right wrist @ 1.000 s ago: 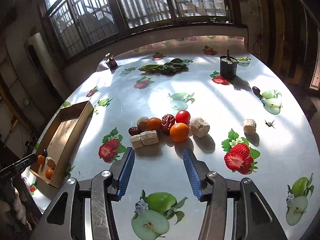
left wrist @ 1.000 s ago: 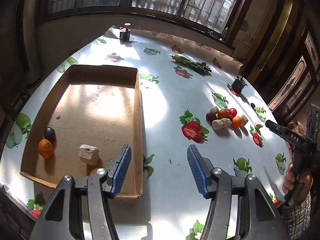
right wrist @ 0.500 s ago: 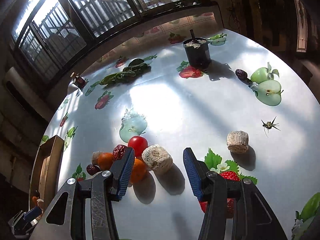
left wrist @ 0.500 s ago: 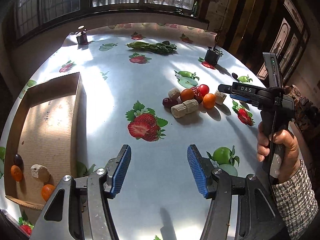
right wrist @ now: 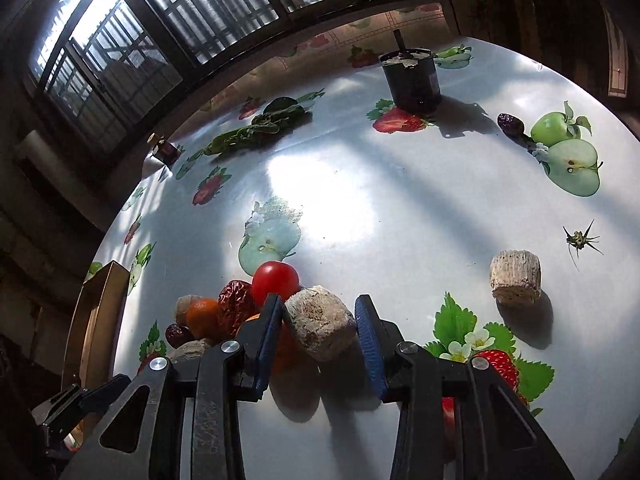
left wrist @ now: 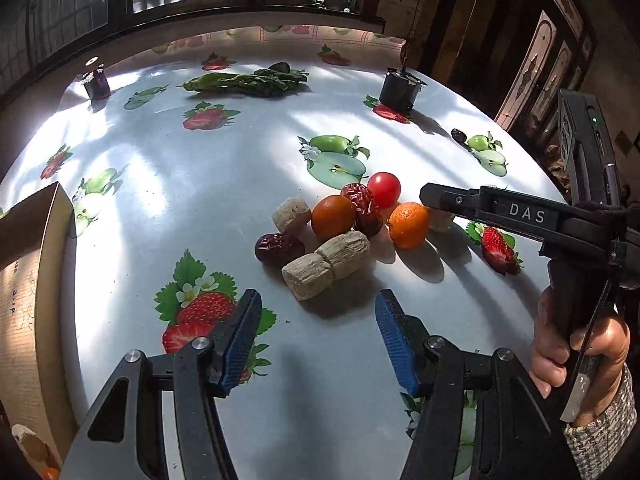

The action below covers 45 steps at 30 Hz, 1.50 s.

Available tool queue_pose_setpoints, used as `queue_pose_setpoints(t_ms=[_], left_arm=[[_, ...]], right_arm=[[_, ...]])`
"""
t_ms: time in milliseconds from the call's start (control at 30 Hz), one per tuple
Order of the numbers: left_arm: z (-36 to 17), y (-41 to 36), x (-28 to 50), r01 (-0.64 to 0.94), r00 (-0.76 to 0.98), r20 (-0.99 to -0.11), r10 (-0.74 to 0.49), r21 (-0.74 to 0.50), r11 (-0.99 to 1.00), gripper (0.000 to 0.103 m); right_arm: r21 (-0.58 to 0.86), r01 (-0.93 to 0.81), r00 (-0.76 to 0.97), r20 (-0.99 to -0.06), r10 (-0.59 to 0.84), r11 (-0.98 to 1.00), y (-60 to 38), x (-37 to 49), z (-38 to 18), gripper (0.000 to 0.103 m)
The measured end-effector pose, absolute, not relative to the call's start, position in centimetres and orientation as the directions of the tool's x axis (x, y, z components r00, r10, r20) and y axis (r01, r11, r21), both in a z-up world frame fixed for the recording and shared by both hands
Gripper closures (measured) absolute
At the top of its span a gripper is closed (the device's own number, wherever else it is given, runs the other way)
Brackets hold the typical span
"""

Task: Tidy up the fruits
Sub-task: 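Move both tools back to the fruit pile, then grasp a white yam piece with the left tool while the right tool grasps another yam piece, then carry the yam piece in the left tool to the box while the right tool carries its yam piece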

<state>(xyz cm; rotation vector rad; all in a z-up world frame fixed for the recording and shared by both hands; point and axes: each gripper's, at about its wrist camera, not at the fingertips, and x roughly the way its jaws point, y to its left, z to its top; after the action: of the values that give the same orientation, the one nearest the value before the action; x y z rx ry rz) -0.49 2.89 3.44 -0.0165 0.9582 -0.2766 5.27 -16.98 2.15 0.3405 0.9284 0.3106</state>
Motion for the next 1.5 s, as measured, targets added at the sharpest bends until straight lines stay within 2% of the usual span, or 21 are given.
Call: queue_pose_setpoints(t_ms=[233,367,400,800,1100,1500], left_arm=[[1.5,1.5,2.3,0.263,0.513,-0.823,-0.245,-0.121,0.957,0.046],[1.5,1.3,1.8,0.274,0.523,-0.821,-0.229,-0.092,0.957,0.063],[1.6,1.4,1.5,0.279,0.516,-0.823,-0.237,-0.101,0.955,0.074],[1.6,1.1,0.0,0.287,0.515,-0.823,-0.240,-0.098,0.953,0.072],[1.6,1.2,-0.6,0.255,0.542,-0.809,-0.226,-0.098,0.962,0.074],[5.3,6.5,-5.7,0.156,0.629,-0.745,-0.224,-0.161,0.975,0.074]], right_arm=[[0.455,-0.119,0.582,-0.688,0.433,0.882,-18.1,4.5,3.0,0.063],[0.460,-0.116,0.573,-0.693,0.438,0.880,-18.2,4.6,2.8,0.063],[0.463,-0.116,0.570,-0.694,0.441,0.879,-18.1,4.6,2.8,0.063],[0.448,-0.148,0.535,-0.713,0.453,0.882,-16.8,4.3,2.3,0.062],[0.392,-0.182,0.533,-0.731,0.426,0.902,-15.4,4.2,2.1,0.061],[0.321,-0.218,0.554,-0.737,0.387,0.922,-14.6,3.3,2.2,0.063]])
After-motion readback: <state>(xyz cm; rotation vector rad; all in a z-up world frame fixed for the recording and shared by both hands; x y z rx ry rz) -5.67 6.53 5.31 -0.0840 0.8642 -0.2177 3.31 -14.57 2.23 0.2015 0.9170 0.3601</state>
